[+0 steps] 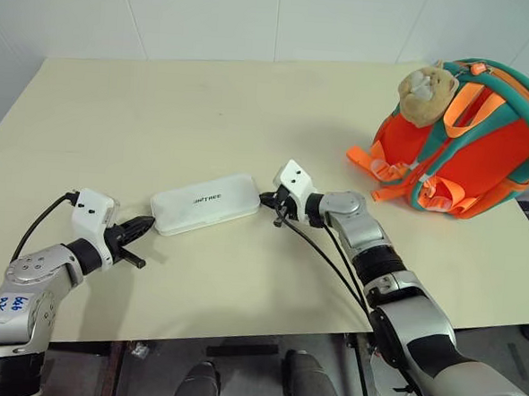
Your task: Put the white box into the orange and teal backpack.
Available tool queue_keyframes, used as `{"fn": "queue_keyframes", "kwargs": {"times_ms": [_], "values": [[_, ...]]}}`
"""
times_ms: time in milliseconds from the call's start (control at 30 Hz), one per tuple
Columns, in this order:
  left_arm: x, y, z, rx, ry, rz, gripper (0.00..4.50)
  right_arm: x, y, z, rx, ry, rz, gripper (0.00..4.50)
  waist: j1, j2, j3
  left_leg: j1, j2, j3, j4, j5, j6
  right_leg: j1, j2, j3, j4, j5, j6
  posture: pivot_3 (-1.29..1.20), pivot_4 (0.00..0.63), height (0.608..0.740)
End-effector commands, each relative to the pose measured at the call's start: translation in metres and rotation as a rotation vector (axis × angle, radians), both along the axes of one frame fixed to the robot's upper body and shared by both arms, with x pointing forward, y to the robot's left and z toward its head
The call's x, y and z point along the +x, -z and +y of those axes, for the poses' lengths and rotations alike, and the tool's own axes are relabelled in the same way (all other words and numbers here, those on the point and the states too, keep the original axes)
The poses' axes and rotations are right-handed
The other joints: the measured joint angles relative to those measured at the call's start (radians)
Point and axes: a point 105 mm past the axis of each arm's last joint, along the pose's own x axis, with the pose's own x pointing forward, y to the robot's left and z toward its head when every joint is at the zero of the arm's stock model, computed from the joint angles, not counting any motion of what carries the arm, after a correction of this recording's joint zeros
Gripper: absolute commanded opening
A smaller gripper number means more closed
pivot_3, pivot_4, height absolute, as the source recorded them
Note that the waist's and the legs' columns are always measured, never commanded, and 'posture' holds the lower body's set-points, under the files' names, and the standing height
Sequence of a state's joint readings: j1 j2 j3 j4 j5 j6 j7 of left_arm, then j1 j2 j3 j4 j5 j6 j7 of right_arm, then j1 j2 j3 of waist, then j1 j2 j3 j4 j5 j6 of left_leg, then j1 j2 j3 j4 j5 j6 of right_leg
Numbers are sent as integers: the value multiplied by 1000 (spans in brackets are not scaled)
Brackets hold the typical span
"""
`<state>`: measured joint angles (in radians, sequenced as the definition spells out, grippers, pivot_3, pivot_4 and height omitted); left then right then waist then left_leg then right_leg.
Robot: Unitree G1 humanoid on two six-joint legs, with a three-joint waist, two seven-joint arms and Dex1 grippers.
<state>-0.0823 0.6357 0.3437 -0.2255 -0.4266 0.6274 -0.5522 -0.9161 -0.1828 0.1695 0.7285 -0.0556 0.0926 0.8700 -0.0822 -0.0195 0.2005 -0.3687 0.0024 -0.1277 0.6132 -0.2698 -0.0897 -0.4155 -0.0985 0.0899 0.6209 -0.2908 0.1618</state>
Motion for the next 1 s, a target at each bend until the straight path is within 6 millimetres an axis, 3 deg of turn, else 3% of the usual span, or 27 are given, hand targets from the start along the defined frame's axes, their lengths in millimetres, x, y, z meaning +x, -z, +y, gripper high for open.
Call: {"fn": "queue_keyframes", "kwargs": {"times_ms": [33,333,1000], "values": [[3,-2,-4,21,42,-11,30,-9,-15,3,33,-42,-30,0,1,0,0,0,0,0,0,0,0,0,0,0,0,0,0,0,150,740],[12,-1,-16,21,138,-9,30,-29,-15,-12,29,-31,-5,0,14,0,0,0,0,0,0,0,0,0,0,0,0,0,0,0,150,740],[23,10,-73,6,454,27,30,-81,-6,-53,19,73,115,0,53,0,0,-1,0,0,0,-1,1,2,0,-1,-4,0,1,0,150,740]]}}
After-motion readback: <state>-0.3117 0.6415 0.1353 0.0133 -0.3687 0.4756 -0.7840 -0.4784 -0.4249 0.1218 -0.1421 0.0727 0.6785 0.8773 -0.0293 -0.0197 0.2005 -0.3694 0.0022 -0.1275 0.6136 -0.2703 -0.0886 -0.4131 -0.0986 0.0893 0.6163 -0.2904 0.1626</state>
